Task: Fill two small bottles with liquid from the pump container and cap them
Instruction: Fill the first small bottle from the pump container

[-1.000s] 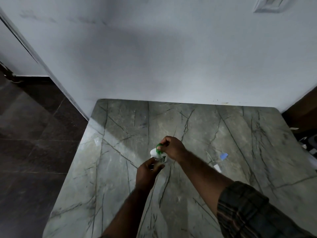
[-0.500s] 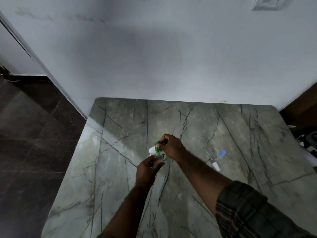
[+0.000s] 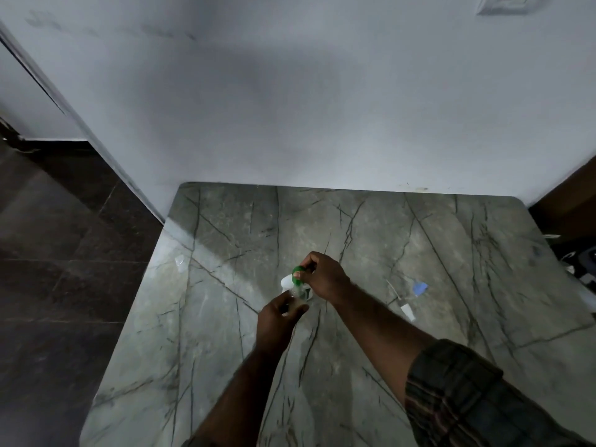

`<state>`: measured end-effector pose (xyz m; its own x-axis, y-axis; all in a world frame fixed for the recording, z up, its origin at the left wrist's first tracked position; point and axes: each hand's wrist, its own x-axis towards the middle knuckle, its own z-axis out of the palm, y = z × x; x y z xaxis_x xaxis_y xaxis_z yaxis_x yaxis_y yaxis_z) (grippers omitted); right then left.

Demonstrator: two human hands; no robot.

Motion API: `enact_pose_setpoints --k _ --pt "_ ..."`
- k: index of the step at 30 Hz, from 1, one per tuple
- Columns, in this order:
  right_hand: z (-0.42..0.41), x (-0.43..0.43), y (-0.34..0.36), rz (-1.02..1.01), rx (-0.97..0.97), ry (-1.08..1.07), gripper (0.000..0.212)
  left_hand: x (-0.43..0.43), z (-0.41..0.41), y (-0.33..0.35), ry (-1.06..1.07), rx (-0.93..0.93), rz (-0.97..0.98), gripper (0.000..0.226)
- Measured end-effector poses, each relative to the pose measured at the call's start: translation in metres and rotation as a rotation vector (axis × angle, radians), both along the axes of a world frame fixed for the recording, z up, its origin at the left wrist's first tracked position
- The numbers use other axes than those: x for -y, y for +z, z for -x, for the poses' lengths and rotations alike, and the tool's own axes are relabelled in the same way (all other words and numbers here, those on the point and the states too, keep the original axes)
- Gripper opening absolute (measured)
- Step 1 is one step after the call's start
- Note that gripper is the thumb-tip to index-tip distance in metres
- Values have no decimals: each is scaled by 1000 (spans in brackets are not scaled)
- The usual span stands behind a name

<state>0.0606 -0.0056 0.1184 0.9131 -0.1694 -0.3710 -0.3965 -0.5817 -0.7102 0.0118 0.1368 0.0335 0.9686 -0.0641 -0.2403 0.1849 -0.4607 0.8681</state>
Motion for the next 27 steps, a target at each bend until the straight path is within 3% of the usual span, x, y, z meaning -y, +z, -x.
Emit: enact_pose_setpoints --k 27 --pt "-1 -5 3 73 -55 2 17 -1 -3 4 13 -34 -4 49"
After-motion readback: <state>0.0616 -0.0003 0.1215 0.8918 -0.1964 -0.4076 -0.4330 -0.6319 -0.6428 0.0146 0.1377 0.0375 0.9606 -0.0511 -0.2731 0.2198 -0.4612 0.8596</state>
